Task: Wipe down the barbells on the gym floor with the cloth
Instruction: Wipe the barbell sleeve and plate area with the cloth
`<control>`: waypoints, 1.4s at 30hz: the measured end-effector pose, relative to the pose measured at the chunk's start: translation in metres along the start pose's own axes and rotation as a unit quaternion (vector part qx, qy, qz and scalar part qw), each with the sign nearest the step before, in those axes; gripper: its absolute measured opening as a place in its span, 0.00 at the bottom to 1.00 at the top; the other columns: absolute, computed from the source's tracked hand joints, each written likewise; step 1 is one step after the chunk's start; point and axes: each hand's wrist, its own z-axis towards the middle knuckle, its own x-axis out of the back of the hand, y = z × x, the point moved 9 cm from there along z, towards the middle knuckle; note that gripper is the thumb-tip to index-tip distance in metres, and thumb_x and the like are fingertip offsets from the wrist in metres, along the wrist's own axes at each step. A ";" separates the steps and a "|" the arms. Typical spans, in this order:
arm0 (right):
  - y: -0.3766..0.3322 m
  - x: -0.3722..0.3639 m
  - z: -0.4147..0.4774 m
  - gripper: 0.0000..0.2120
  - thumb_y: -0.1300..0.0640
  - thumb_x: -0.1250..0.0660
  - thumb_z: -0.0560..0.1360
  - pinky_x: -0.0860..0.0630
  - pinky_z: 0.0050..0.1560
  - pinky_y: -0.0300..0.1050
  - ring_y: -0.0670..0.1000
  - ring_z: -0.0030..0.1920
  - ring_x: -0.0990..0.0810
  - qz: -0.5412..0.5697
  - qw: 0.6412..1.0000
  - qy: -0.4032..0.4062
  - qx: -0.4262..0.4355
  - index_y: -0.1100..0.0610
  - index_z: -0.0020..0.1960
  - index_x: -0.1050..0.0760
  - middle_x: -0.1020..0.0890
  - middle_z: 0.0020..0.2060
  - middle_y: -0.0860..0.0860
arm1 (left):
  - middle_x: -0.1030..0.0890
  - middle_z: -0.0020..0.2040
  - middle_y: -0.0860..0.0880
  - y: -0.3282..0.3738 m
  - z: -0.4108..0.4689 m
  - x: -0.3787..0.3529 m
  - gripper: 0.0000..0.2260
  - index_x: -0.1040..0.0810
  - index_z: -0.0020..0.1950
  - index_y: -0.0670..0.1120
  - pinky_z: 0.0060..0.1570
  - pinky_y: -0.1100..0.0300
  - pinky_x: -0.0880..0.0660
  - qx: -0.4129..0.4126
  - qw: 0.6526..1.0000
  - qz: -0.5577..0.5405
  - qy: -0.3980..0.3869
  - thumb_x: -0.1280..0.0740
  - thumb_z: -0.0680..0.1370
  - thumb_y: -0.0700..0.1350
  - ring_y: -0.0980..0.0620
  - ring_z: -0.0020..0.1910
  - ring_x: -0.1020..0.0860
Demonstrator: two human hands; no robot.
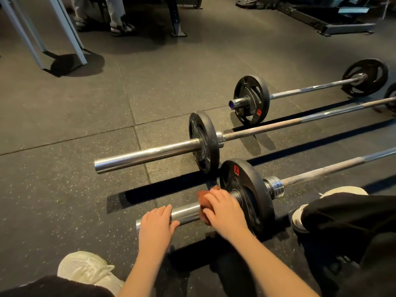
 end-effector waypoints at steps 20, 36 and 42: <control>-0.035 -0.005 -0.011 0.23 0.51 0.36 0.78 0.36 0.71 0.49 0.52 0.71 0.33 -0.019 1.000 0.015 0.018 0.55 0.71 0.32 0.29 0.70 0.50 | 0.17 0.46 0.50 0.004 -0.007 0.004 0.23 0.18 0.55 0.44 0.47 0.51 0.22 -0.011 0.999 0.008 0.044 0.20 0.64 0.51 0.48 0.44 0.19; -0.012 -0.005 0.007 0.21 0.51 0.39 0.80 0.43 0.74 0.45 0.47 0.73 0.38 0.036 0.997 -0.050 0.046 0.49 0.72 0.33 0.34 0.73 0.46 | 0.26 0.67 0.51 0.000 -0.008 0.005 0.23 0.31 0.72 0.47 0.67 0.55 0.37 -0.003 0.999 -0.040 0.018 0.36 0.79 0.52 0.50 0.65 0.28; -0.013 -0.011 -0.023 0.24 0.58 0.38 0.79 0.47 0.77 0.51 0.53 0.78 0.47 0.070 0.988 0.073 -0.119 0.55 0.75 0.35 0.37 0.75 0.50 | 0.21 0.62 0.49 -0.002 -0.010 0.002 0.22 0.26 0.68 0.44 0.64 0.52 0.31 -0.006 0.999 -0.038 0.028 0.30 0.76 0.50 0.49 0.60 0.24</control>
